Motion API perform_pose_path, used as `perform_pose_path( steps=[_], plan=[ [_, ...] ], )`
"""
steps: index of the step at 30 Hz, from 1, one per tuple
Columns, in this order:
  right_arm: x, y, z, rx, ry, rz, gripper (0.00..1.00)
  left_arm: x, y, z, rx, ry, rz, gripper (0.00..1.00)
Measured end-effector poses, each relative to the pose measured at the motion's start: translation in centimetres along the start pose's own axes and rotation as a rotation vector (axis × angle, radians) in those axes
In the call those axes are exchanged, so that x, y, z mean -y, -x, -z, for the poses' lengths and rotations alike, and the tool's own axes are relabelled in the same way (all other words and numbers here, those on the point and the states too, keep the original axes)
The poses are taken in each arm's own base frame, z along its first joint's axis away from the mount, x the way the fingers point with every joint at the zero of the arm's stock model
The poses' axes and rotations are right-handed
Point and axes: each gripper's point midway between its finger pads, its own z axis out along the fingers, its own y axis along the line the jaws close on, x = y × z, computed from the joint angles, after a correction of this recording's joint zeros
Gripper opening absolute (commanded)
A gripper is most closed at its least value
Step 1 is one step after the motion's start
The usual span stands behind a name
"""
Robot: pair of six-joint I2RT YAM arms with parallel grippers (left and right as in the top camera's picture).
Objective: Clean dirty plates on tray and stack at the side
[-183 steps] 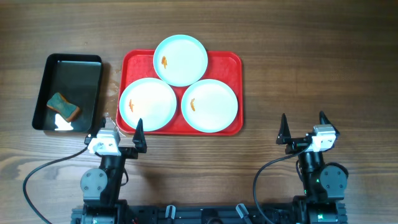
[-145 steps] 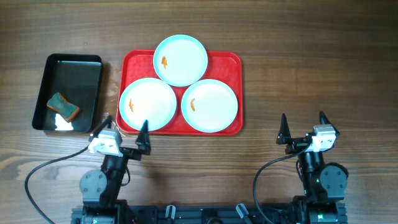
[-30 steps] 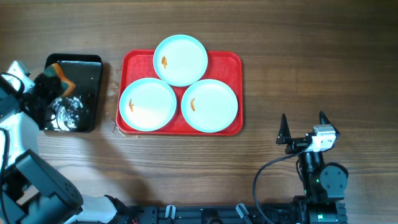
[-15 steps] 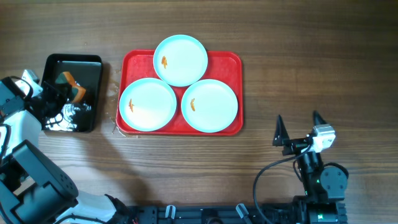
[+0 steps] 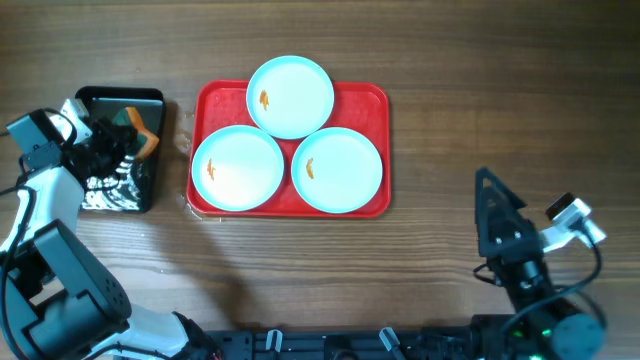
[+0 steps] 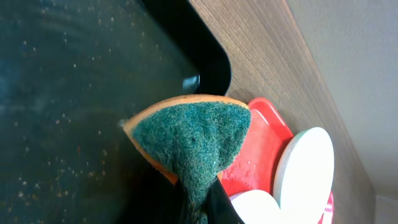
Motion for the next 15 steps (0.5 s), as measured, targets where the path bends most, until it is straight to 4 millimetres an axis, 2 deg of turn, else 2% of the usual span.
perform_pose_path(
  steps=[3, 4, 5, 7, 9, 11, 13, 15],
  plan=[
    [-4.6, 0.9, -4.3, -0.272, -0.087, 0.218, 1.00, -0.3, -0.1, -0.1, -0.001, 0.012, -0.013, 0.04],
    [-5.1, 0.9, -5.6, -0.389, -0.130, 0.269, 0.99, -0.4, -0.2, -0.1, -0.003, 0.012, -0.017, 0.04],
    [-4.9, 0.7, -6.9, -0.557, -0.196, 0.351, 1.00, -0.4, -0.1, -0.1, -0.001, 0.016, -0.022, 0.04],
    [-4.3, 0.9, -7.7, -0.770, -0.302, 0.391, 1.00, -0.7, 0.0, -0.1, 0.005, 0.033, -0.023, 0.04],
    [-3.4, 0.5, -7.4, -0.925, -0.382, 0.387, 1.00, -0.9, 0.2, -0.1, 0.014, 0.043, -0.026, 0.04],
    [-2.0, -2.0, -8.1, -1.107, -0.369, 0.380, 1.00, -0.8, 0.4, -0.1, 0.025, 0.042, -0.033, 0.04],
    [-0.1, -4.4, -9.0, -1.208, -0.381, 0.316, 1.00, -0.8, 0.6, -0.1, 0.030, 0.044, -0.035, 0.04],
    [2.8, -6.2, -9.9, -1.268, -0.470, 0.190, 1.00, -0.9, 0.7, -0.1, 0.038, 0.050, -0.039, 0.04]
  ],
)
